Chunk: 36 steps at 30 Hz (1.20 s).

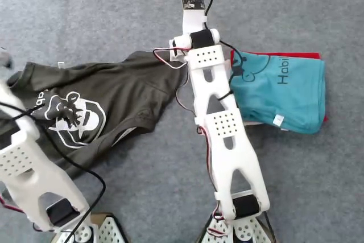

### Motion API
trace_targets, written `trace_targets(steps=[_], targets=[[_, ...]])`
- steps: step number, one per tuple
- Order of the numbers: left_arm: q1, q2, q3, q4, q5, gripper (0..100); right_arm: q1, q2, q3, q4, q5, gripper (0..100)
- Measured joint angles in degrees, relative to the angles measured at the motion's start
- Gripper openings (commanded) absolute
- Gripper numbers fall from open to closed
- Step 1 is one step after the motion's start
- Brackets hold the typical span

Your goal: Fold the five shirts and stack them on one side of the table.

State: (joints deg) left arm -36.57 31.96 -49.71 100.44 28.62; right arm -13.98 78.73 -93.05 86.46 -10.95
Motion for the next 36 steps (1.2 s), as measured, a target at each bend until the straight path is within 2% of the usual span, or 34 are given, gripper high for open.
trace_targets(steps=[3,8,10,14,21,25,32,36], targets=[[2.46,0.00,12.66,-1.14,0.00,6,0.00,0.00,0.00,-0.18,0.00,1.8],[3.16,0.00,32.88,-12.75,-0.44,3,0.00,0.00,0.00,-0.18,0.00,1.8],[2.64,0.00,38.51,-16.70,-3.43,3,0.00,0.00,0.00,-0.18,0.00,1.8],[2.02,-1.23,42.90,-19.69,-8.53,3,0.00,0.00,0.00,-0.18,0.00,1.8],[2.02,-4.31,46.51,-21.63,-13.19,3,0.00,0.35,0.00,-0.18,0.00,1.8],[2.02,-10.29,54.51,-25.76,-15.91,3,0.00,1.14,0.00,-0.18,0.00,1.8],[3.78,-25.85,73.49,-37.54,-20.84,3,0.00,1.14,0.00,-0.18,0.00,1.8],[4.57,-29.36,77.36,-40.44,-21.27,3,0.00,1.14,0.00,-0.18,0.00,1.8]])
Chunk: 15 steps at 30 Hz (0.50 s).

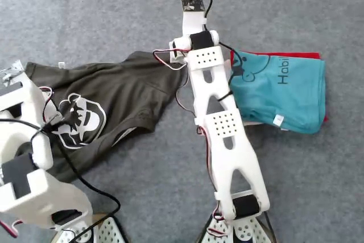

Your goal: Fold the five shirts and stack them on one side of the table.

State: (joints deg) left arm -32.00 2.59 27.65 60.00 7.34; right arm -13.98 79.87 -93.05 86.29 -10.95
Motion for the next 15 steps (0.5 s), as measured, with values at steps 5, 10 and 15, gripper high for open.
trace_targets(steps=[5,10,15], targets=[[-1.67,-0.79,0.09,-0.70,0.00,3,0.00,0.00,0.00,0.00,0.00,1.8],[-5.27,-0.79,-0.18,-1.32,0.00,3,0.00,0.00,0.00,0.00,0.00,1.8],[-8.26,-0.79,-9.14,4.04,5.71,3,0.00,0.00,0.00,0.00,0.00,1.8]])
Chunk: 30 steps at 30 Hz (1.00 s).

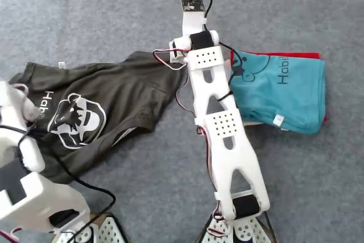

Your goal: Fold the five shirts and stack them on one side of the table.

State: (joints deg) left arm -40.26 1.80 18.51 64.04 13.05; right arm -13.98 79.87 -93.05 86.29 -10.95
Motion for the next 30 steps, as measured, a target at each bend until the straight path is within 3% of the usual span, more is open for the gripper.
trace_targets(steps=[9,18,30], targets=[[0.97,6.86,-26.64,9.14,14.42,4,0.00,0.00,0.00,0.00,0.00,1.8],[3.52,25.23,-45.27,10.37,27.34,14,0.00,0.00,0.00,0.00,0.00,1.8],[7.47,34.55,-62.33,11.25,32.70,14,0.00,0.00,0.00,0.00,0.00,1.8]])
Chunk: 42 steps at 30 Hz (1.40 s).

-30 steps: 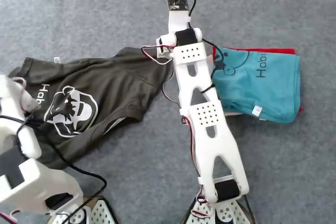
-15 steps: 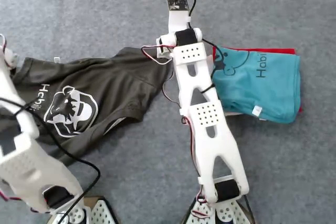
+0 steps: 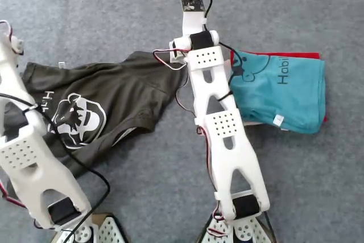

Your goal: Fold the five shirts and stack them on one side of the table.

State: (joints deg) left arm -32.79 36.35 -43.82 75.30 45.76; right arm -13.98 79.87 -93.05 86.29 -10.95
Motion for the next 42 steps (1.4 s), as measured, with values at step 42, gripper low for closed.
trace_targets(steps=[42], targets=[[-0.18,15.82,-11.52,0.09,3.08,14,0.00,0.00,0.00,0.00,2.20,1.8]])
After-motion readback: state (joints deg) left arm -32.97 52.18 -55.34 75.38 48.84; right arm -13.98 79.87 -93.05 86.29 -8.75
